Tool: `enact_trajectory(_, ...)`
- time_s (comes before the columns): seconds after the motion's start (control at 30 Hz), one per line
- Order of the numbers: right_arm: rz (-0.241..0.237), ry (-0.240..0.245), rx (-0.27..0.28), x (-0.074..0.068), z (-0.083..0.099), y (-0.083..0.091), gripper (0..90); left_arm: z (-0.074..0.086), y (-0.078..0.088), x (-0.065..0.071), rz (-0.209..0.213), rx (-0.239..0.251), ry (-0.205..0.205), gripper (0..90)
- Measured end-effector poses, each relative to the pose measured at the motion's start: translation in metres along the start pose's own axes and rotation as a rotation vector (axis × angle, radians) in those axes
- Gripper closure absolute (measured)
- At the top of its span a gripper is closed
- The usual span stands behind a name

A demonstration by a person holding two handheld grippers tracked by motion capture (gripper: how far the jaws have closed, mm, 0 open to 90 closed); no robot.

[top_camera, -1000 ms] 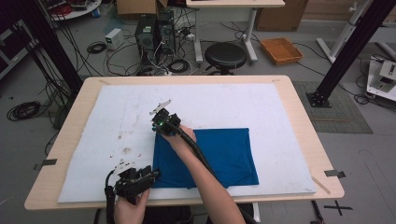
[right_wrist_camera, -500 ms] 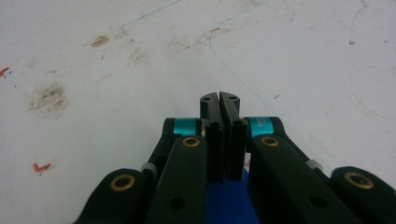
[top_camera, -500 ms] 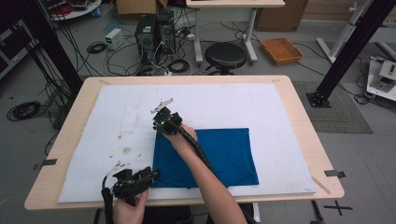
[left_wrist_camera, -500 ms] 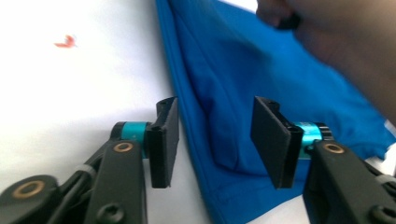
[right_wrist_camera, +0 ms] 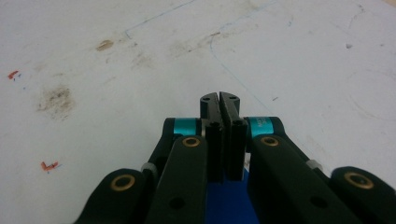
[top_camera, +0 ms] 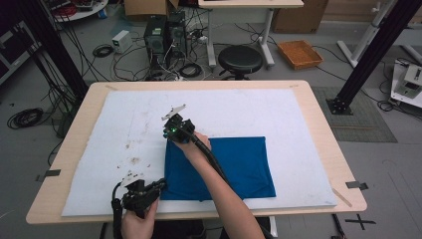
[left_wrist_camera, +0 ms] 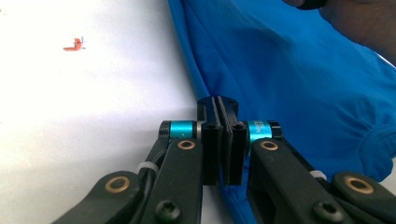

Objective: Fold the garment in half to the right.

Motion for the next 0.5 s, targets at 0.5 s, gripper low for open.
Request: enact_trajectory(0.5,-0.005,-0.013,0.021,0.0072,-0.0013,0.0095,89.3,0.0018,0.0013,-0.0023,0.086,0.042,0.072,67.3)
Point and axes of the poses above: each handheld gripper's, and its own axes: y roughly backward along the jaws, z roughly out of its underside, x roughly to its right, the point moved 3 cm from there along -y, roughly forward along the jaws, and after that the axes turned 11 degrees about z, right-handed, at the moved point
